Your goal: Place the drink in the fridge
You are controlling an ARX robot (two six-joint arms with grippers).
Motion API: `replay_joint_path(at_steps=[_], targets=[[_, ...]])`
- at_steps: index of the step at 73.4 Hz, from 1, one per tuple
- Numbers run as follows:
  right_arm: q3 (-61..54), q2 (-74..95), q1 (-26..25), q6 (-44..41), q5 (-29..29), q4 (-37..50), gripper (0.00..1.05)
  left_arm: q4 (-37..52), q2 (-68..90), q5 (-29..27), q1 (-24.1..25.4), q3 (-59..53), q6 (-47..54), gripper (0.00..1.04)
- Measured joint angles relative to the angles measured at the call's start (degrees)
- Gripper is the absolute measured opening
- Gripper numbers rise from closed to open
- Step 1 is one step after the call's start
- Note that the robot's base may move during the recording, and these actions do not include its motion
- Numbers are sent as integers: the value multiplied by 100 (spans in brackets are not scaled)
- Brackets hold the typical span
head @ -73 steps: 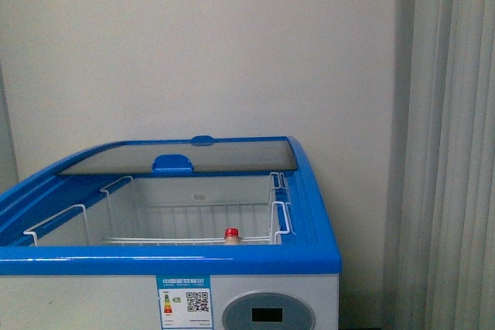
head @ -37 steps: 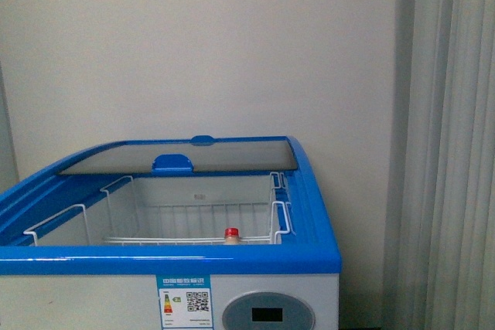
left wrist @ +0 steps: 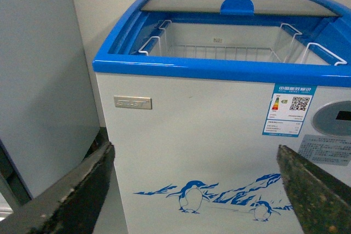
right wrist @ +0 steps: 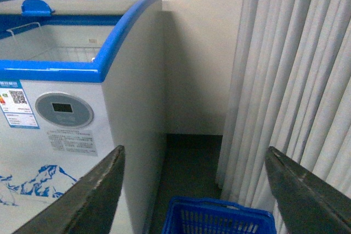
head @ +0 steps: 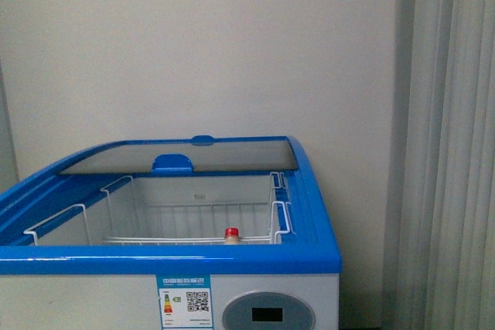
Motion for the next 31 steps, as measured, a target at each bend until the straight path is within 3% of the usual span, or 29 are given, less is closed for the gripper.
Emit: replay_joint_path(at_steps=[31], targets=[[0,0,0,0,0,0,97,0,0,0,0,0,0,97]])
